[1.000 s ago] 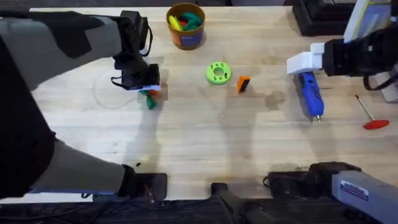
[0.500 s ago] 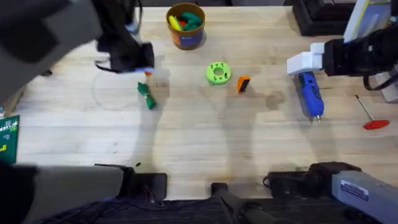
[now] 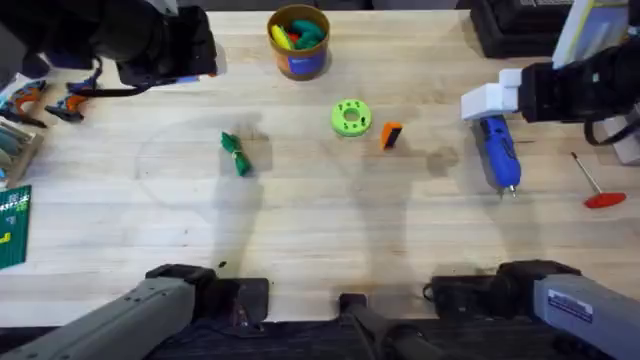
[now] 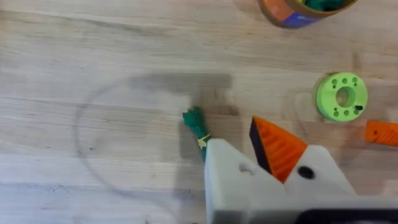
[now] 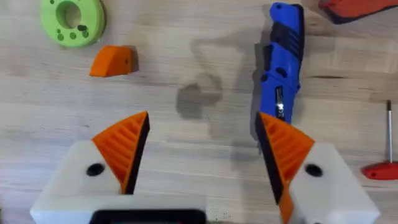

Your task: Pick up the gripper from the table and insert it into the empty holder that is missing its gripper. Then pick up a screw, insert it into the mounting hole, and use the screwdriver to tighten it. Finally, clean up the table by picking up the vegetable and placing it into the bucket.

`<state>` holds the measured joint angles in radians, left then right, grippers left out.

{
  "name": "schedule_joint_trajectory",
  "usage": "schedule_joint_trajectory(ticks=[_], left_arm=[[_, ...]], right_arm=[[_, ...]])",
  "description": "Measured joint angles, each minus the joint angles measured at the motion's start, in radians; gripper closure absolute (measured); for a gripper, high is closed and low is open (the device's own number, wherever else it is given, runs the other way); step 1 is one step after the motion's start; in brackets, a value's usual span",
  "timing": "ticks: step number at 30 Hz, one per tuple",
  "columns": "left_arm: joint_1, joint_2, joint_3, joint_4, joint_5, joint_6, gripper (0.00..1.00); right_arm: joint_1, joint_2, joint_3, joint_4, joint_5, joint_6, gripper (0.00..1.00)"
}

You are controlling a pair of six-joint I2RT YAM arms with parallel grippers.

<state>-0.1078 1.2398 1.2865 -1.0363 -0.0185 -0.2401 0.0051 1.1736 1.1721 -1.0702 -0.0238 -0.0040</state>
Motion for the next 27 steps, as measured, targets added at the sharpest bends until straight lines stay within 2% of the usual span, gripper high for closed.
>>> schedule_joint_trajectory(ticks=[10,15,17,18,20,21,22,27], left_arm=[[0.000,-0.025,0.000,0.000,0.000,0.000,0.977],[0.000,-0.025,0.000,0.000,0.000,-0.001,0.763],[0.000,-0.025,0.000,0.000,0.000,-0.003,0.610],[0.000,-0.025,0.000,0.000,0.000,-0.003,0.573],[0.000,-0.025,0.000,0.000,-0.001,-0.004,0.436],[0.000,-0.025,0.000,0.000,0.000,-0.003,0.281],[0.000,-0.025,0.000,0.000,0.000,-0.004,0.221],[0.000,-0.025,0.000,0.000,0.000,-0.003,0.069]], right_arm=[[0.000,0.000,0.000,0.000,0.000,0.000,0.022],[0.000,0.000,0.000,0.000,0.000,0.000,0.021],[0.000,0.000,0.000,0.000,0.000,0.000,0.022],[0.000,0.000,0.000,0.000,0.000,0.000,0.021],[0.000,0.000,0.000,0.000,0.000,0.000,0.022],[0.000,0.000,0.000,0.000,0.000,0.000,0.022],[0.000,0.000,0.000,0.000,0.000,0.000,0.022],[0.000,0.000,0.000,0.000,0.000,0.000,0.023]])
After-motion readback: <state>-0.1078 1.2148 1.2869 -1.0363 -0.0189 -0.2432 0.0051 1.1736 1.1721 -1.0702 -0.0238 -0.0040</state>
